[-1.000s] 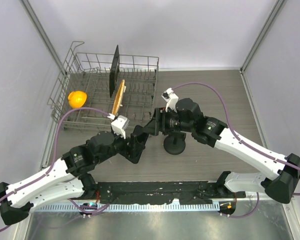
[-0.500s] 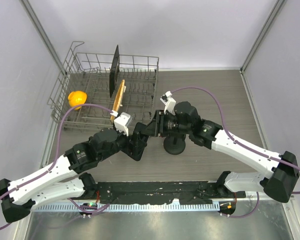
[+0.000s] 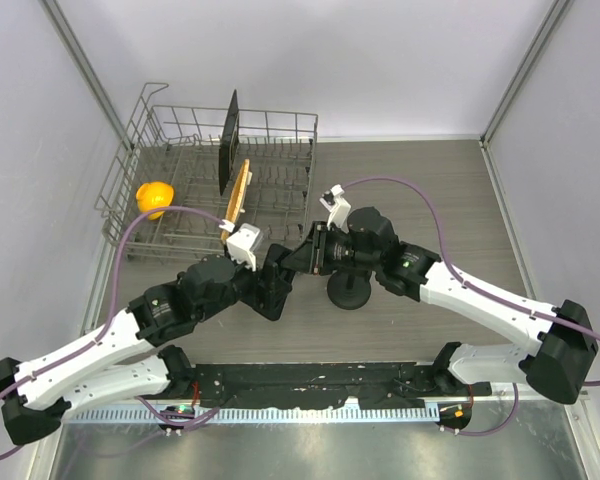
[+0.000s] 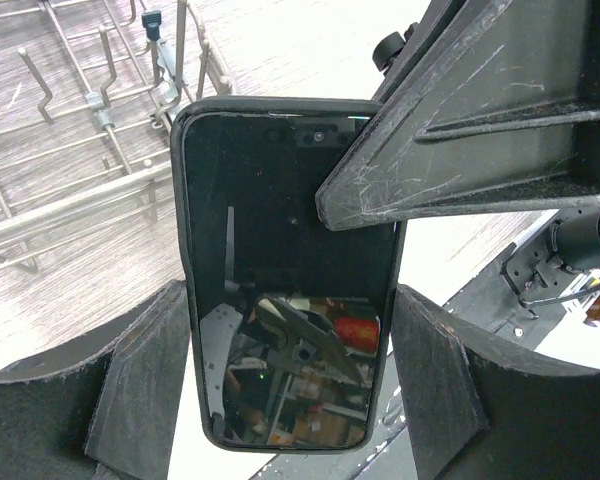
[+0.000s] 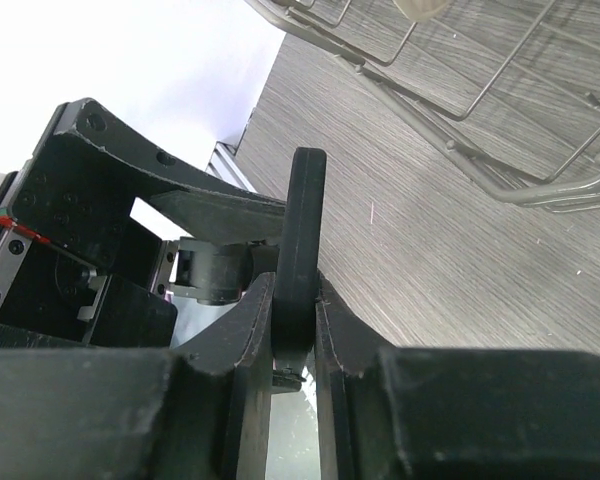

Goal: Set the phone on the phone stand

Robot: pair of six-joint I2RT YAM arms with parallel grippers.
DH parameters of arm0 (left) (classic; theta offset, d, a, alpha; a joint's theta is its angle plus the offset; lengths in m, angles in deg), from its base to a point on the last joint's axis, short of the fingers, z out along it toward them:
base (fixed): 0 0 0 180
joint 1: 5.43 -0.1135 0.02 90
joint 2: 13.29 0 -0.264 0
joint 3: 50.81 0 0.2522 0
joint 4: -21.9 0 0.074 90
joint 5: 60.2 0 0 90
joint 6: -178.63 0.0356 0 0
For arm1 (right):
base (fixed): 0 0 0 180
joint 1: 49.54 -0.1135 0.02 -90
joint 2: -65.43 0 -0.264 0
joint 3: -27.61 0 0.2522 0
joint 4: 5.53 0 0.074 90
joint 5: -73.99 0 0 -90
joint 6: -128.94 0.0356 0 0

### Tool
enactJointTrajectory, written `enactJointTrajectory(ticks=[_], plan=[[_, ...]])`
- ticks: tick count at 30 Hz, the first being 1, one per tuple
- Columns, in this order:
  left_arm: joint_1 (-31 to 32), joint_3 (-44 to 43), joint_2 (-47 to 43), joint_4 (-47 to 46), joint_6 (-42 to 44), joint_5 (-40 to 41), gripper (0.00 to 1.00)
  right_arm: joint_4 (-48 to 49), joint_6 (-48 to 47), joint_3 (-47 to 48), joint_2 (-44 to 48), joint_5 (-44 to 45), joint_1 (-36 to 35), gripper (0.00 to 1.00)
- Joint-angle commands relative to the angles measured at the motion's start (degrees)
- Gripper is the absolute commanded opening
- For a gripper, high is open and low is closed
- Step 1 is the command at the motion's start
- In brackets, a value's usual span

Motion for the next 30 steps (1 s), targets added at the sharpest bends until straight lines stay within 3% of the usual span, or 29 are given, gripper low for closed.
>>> enactJointTrajectory(ticks=[1,4,11,14,15,22,25,30], plan=[[0.0,-5.5,0.1,-1.8,-3.0,-2.3,0.49,5.2,-5.6,0.6,2.2,-0.7,0.0,0.01],[0.0,-5.3,-1.8,-1.8,-4.0,-3.3,0.80,4.8,-8.1,-0.1,5.7,-0.2,0.0,0.00],[-0.1,-5.7,-7.8,-1.6,-6.3,-8.0,0.91,4.4,-17.9,-2.5,15.7,-4.5,0.1,0.01],[-0.1,-5.3,-8.9,-3.6,-6.6,-12.1,0.95,4.6,-20.7,-3.1,19.1,-10.4,-0.1,0.00],[-0.1,-5.2,-8.6,-4.3,-6.6,-16.8,0.96,4.6,-21.5,-3.2,20.1,-12.1,0.0,0.00],[-0.3,-6.8,-1.0,-10.7,-6.6,-41.8,0.86,-1.7,-27.0,0.2,21.4,-20.0,0.0,0.00],[-0.3,-7.6,1.1,-12.2,-6.3,-45.5,0.82,-2.8,-27.4,1.2,21.1,-22.6,0.0,0.00],[-0.5,-9.3,3.0,-12.8,-5.7,-47.2,0.60,-3.3,-28.3,1.3,21.5,-24.5,0.1,0.00]])
